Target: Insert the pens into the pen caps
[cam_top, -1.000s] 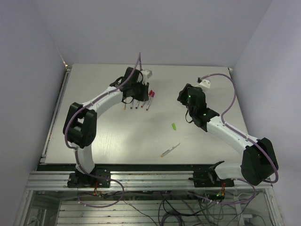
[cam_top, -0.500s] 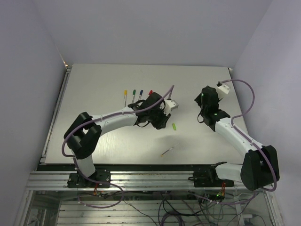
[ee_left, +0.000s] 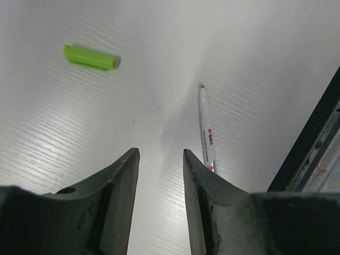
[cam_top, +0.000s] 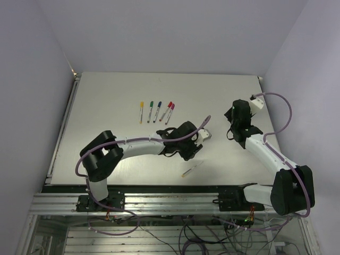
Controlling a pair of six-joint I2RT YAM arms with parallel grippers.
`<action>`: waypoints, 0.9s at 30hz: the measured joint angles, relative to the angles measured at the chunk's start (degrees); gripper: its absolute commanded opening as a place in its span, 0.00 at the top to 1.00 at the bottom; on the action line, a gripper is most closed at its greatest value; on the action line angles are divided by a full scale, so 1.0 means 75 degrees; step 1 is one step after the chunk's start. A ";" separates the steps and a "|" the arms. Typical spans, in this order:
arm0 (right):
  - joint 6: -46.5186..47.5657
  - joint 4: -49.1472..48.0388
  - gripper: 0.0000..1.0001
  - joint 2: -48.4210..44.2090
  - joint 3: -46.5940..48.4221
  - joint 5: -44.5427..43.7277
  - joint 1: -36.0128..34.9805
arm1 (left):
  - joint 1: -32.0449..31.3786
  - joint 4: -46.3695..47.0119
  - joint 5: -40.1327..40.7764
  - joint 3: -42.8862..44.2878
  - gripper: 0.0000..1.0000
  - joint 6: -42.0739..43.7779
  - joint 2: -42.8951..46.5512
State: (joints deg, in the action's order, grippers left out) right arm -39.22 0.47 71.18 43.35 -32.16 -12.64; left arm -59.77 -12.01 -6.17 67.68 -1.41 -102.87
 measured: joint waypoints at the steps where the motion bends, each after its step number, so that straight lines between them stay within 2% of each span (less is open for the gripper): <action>1: -0.0032 -0.0023 0.54 0.0000 -0.0003 0.0050 0.0000 | -0.0061 0.0012 0.0038 -0.0003 0.51 -0.0044 -0.0026; 12: -0.0289 -0.0277 0.56 0.0000 -0.0315 0.0493 0.0017 | -0.0612 0.0259 0.0297 -0.0586 0.50 -0.0242 -0.0050; 27: -0.0321 -0.0376 0.57 0.0009 -0.0493 0.0662 0.0023 | -0.0749 0.0408 0.0239 -0.0746 0.49 -0.0038 -0.0111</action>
State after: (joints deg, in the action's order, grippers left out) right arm -41.63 -2.35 71.24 39.66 -27.20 -12.47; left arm -65.39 -8.95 -4.38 62.08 -1.69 -103.70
